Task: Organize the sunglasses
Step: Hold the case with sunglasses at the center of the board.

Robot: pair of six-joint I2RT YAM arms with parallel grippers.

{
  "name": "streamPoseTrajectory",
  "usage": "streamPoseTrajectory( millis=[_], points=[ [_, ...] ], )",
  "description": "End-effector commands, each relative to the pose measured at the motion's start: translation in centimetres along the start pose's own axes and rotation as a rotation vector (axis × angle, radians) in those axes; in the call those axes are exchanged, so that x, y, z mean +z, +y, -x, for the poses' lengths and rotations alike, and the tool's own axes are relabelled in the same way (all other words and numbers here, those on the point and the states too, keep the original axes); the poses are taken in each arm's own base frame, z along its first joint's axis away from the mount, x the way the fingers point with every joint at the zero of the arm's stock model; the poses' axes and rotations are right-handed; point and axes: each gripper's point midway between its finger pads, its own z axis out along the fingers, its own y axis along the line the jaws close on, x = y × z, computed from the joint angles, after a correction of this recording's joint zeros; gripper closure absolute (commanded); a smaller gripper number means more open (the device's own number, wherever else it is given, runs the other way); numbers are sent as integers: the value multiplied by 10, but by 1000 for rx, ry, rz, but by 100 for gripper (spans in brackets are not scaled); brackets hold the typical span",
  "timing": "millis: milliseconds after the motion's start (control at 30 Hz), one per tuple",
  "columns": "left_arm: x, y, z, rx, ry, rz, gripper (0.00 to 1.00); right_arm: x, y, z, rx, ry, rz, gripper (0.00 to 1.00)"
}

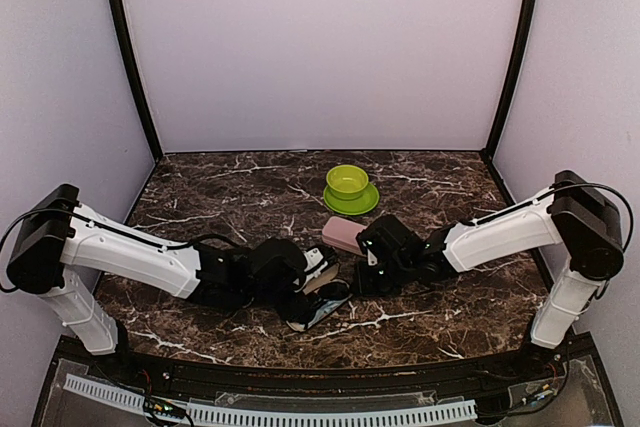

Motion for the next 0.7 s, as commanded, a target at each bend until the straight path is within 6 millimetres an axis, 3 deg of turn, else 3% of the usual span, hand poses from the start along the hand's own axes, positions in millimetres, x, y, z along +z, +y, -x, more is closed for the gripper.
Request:
streamPoseTrajectory(
  millis=[0, 200, 400, 533, 667],
  points=[
    [-14, -3, 19, -33, -60, -35, 36, 0, 12, 7, -6, -23, 19, 100],
    [-25, 0, 30, -60, -117, -40, 22, 0, 12, 7, -7, -22, 17, 100],
    [-43, 8, 45, -129, -180, -61, 20, 1, 14, 7, -10, -22, 19, 100],
    [-57, 30, 53, -268, -237, -97, 24, 0, 14, 7, -9, -25, 20, 100],
    [-58, 59, 49, -418, -243, -126, 37, 0, 15, 7, -10, -27, 20, 100]
  ],
)
